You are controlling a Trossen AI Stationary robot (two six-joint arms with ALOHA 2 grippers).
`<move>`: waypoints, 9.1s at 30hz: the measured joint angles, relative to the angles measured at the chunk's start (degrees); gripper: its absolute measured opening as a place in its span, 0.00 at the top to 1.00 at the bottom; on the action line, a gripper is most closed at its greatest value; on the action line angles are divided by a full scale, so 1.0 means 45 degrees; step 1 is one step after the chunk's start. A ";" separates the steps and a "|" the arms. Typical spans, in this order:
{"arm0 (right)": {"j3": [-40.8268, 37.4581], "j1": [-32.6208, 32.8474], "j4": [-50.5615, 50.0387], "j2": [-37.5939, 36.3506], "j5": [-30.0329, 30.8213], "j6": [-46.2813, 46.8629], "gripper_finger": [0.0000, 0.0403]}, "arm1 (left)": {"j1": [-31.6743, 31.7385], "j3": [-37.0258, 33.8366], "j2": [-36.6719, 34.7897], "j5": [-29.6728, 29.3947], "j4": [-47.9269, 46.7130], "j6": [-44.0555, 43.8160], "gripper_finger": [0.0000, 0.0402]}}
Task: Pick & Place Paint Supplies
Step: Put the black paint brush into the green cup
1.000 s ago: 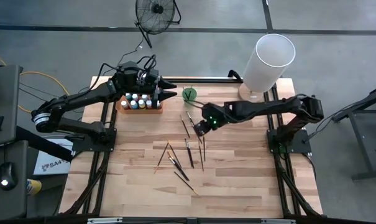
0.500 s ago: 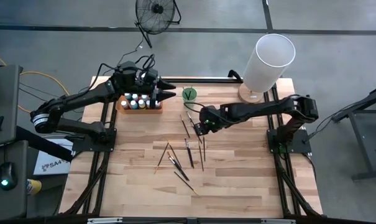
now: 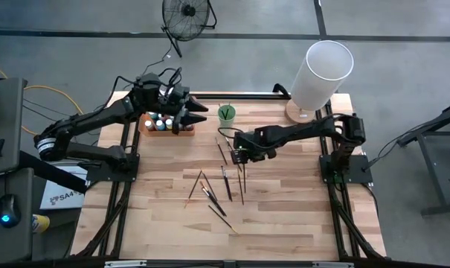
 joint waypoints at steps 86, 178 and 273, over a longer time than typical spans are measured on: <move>0.3718 0.0441 -0.3726 0.3151 0.0353 -0.0578 0.99 | 0.0000 -0.0005 -0.0308 0.0966 -0.1648 0.0710 0.50; 0.3756 0.2251 -0.3498 0.1511 0.0378 0.0910 0.73 | 0.0000 0.0000 -0.0459 0.1349 -0.1856 0.0094 0.50; 0.3737 -0.2692 0.5255 0.0648 0.9705 -0.8589 0.99 | 0.0000 0.0000 -0.0454 0.1315 -0.2538 0.0288 0.50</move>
